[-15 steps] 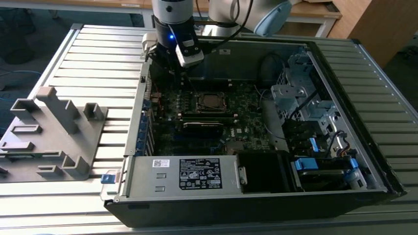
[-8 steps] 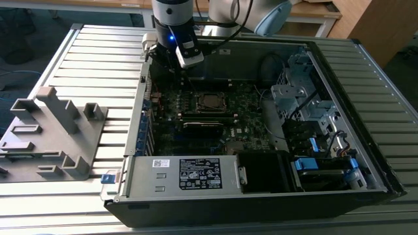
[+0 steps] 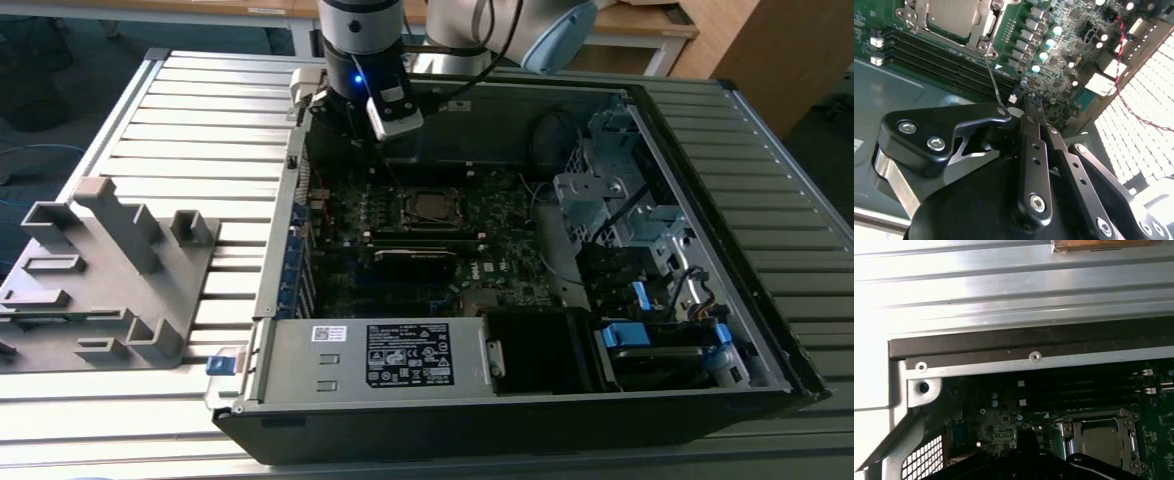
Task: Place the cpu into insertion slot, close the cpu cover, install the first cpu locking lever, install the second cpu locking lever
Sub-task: 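Install the first cpu locking lever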
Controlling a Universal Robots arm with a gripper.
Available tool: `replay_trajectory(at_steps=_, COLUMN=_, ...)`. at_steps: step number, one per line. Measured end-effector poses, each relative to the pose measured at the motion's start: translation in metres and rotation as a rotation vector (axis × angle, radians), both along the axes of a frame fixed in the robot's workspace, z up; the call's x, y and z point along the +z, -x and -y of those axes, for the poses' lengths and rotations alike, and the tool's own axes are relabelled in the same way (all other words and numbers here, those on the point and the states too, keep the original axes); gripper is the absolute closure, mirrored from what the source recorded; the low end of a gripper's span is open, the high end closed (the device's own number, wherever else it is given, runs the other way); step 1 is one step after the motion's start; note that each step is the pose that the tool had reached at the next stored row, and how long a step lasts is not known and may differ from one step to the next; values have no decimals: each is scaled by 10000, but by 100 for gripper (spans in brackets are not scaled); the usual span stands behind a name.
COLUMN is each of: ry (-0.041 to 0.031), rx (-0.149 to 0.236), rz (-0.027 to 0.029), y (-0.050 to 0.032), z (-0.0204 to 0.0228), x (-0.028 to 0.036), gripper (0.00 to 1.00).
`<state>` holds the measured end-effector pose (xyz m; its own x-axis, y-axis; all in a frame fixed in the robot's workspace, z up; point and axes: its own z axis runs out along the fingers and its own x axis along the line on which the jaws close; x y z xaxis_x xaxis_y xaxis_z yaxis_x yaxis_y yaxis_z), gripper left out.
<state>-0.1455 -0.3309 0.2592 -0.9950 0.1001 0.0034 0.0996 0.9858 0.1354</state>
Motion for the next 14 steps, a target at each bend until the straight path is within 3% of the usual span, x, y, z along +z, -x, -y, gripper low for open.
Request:
replay_trajectory(at_steps=4, ry=-21, rx=-2, rz=-17, y=-17, z=0, x=-22, gripper=89)
replay_trajectory(at_steps=6, ry=-81, rx=0, rz=-21, y=-17, z=1, x=-35, gripper=89)
replay_trajectory(at_steps=8, ry=-364, rx=1, rz=-18, y=-18, z=0, x=-40, gripper=89)
replay_trajectory(at_steps=9, ry=-436, rx=2, rz=-19, y=-18, z=0, x=-40, gripper=89)
replay_trajectory(at_steps=14, ry=-441, rx=2, rz=-25, y=-65, z=0, x=-40, gripper=89)
